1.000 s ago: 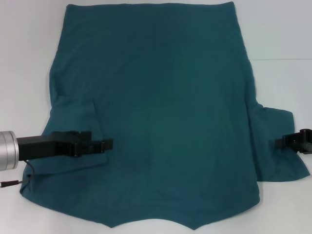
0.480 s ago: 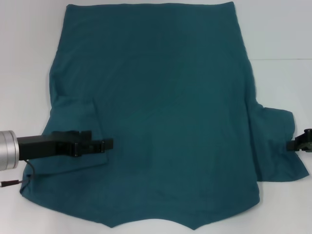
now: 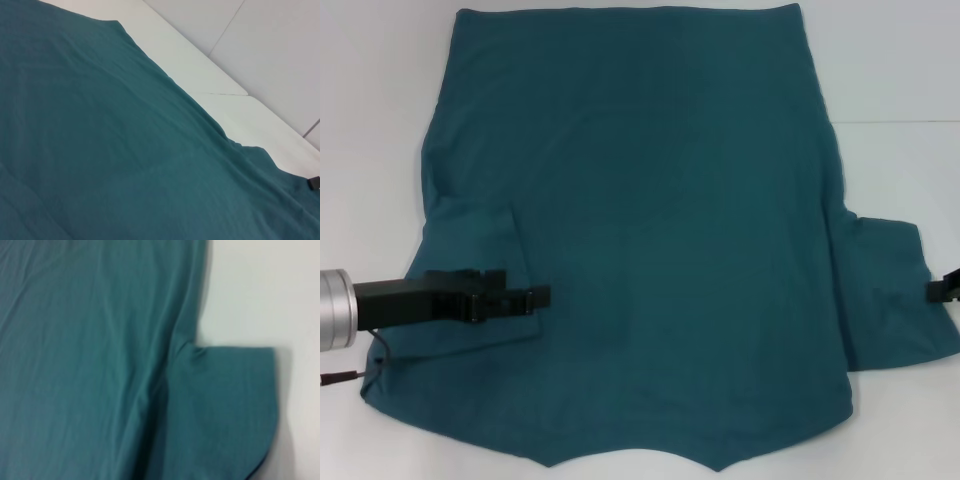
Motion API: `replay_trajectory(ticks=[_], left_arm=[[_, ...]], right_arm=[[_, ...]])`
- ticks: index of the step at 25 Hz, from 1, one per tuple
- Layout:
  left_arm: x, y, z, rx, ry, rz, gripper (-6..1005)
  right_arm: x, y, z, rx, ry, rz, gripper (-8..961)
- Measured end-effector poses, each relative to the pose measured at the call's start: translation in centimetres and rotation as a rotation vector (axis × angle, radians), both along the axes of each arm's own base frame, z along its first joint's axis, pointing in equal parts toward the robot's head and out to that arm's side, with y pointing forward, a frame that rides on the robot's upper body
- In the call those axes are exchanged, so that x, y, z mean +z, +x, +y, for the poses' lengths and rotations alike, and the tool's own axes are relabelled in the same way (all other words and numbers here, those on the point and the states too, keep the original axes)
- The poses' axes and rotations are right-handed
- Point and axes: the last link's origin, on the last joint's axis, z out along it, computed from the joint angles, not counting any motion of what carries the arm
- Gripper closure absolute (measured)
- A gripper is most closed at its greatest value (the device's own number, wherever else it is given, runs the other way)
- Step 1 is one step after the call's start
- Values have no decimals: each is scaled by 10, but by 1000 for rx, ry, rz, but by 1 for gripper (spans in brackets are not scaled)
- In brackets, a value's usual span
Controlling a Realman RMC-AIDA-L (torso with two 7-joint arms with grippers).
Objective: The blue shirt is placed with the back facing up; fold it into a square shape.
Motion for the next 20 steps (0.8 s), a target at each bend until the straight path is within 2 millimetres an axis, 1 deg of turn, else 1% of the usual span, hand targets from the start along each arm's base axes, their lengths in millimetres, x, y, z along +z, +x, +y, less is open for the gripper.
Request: replay_trajectory(ticks=[9,14,20], left_arm=[[1,-2,-2,5,2,2,50],[1,-2,-2,5,2,2,50],[1,-1,-1,3,6,-3,50]], right_arm=[[10,6,0,-9,25,-30,929],[15,13,0,-42,36,-59,920],[18,15,1,-59,53,-70,910]])
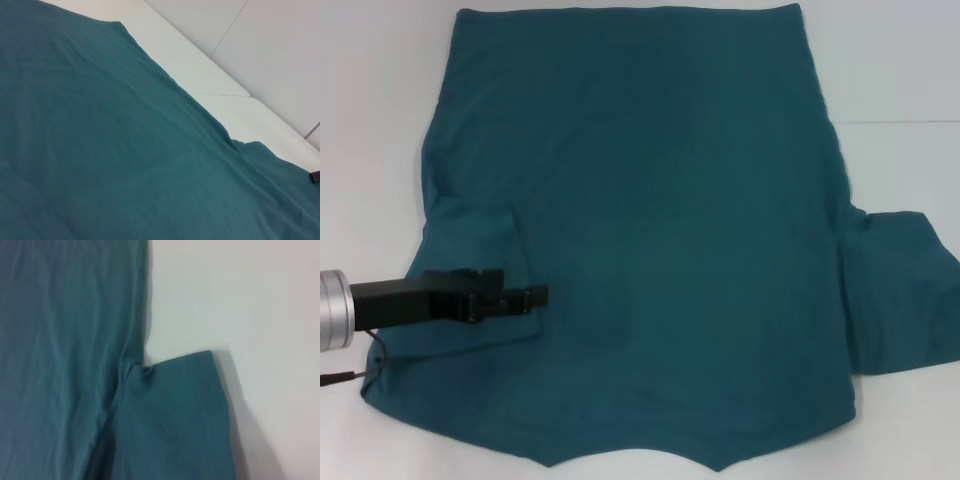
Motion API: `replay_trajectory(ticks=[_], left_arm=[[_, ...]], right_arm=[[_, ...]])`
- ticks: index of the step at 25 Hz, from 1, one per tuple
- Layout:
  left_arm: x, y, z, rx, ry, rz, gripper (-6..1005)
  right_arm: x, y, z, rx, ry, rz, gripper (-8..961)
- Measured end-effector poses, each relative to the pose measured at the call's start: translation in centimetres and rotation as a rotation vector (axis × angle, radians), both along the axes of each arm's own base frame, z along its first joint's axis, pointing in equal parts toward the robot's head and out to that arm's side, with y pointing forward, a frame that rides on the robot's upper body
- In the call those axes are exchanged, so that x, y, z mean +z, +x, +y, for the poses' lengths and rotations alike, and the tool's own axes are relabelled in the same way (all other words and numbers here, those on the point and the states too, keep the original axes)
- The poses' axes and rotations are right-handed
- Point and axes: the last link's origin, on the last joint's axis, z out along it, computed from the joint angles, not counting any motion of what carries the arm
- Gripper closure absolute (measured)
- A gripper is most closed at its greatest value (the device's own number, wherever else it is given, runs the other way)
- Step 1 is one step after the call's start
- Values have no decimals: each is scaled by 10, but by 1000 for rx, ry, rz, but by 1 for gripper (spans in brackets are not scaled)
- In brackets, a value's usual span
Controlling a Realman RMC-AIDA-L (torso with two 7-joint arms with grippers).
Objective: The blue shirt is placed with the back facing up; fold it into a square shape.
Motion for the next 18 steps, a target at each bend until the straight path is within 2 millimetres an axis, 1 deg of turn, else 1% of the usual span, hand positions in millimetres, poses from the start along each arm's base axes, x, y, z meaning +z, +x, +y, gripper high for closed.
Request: replay_trajectory(ticks=[9,15,18], left_arm=[[0,1,0,-2,-1,-6,51],[1,2,0,-3,0,-10,51],[1,2,0,-4,3,-15,51]], right_arm=[[9,-4,7,3,24,-4,895],[20,-12,18,23,31,-20,885],[21,-16,21,33,27,-18,880]])
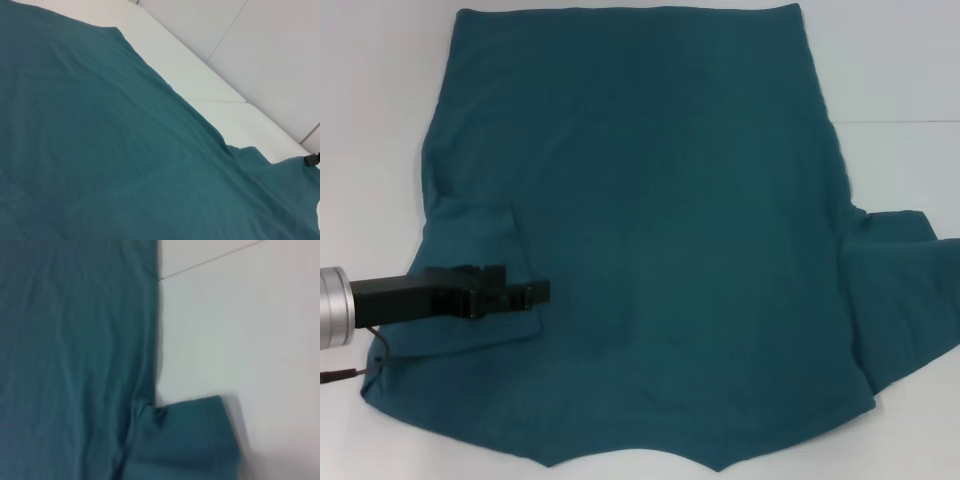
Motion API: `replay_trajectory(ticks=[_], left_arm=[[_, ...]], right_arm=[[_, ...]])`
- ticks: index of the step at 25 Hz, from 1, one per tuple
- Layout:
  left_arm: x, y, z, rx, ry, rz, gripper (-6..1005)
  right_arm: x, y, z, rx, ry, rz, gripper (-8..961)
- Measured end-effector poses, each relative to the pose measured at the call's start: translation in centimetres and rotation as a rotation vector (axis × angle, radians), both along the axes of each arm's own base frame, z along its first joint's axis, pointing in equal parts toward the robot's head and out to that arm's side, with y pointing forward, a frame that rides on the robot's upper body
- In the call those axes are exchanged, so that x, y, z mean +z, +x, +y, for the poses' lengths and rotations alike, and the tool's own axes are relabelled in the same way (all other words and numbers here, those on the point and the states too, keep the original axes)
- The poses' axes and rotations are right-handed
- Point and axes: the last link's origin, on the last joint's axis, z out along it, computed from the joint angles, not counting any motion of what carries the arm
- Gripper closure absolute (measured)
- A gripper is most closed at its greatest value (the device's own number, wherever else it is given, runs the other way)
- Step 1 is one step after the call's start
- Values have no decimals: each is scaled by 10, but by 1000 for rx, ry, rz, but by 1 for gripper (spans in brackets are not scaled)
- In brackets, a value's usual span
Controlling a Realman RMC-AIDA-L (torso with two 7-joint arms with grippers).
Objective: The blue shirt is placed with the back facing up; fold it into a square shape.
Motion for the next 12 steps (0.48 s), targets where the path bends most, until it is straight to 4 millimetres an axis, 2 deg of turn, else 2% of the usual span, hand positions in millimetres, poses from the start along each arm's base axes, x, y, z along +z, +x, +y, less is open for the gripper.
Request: replay_trajectory(ticks=[12], left_arm=[[1,0,1,2,8,-2,51]], right_arm=[[-2,-26,7,40,-43,56,860]])
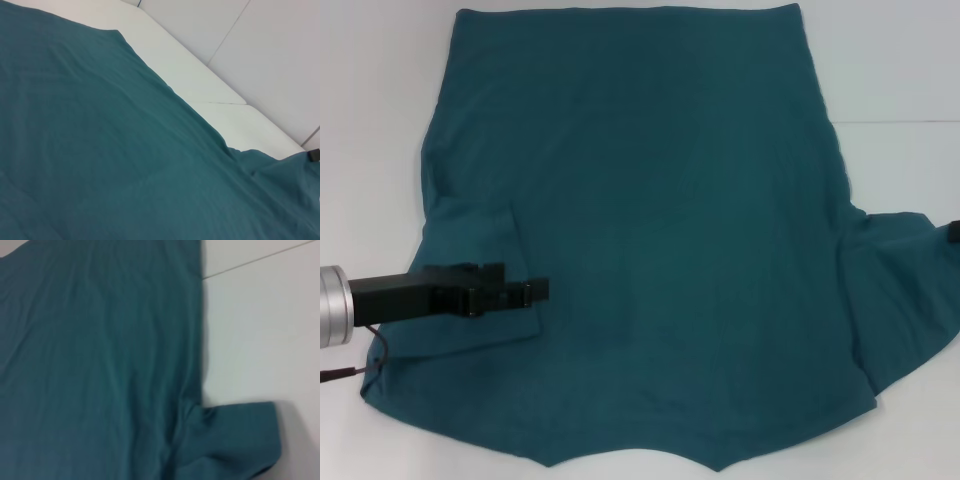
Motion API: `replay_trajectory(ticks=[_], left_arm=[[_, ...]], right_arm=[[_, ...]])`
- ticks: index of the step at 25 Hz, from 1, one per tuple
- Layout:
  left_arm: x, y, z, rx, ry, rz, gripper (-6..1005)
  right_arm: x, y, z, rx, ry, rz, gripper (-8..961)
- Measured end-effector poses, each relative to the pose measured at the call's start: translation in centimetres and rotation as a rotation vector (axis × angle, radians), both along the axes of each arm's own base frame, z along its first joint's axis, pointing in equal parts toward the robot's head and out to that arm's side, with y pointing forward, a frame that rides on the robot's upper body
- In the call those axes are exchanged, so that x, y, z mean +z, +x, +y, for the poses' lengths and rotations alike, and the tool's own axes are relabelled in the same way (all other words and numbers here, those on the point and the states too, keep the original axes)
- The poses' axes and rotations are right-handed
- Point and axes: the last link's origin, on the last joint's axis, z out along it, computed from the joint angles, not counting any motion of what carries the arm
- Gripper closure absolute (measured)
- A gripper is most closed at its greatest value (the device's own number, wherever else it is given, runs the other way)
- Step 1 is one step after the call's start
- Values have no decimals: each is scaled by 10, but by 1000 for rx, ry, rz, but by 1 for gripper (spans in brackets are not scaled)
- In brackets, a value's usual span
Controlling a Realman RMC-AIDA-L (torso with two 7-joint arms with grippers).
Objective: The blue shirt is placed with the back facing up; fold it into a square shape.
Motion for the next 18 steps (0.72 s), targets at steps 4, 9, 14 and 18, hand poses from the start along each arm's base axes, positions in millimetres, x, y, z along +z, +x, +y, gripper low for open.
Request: replay_trajectory(ticks=[4,9,14,18], left_arm=[[1,0,1,1,8,-5,51],[3,2,3,0,24,-14,51],[3,3,5,-1,33,-18,50],[6,2,7,11,58,-25,50]], right_arm=[[-6,-12,0,23,-46,33,853],[-14,-32,7,66,-90,58,845],[-25,-50,17,105,-99,66,837],[-35,-67,26,147,-102,74,830]])
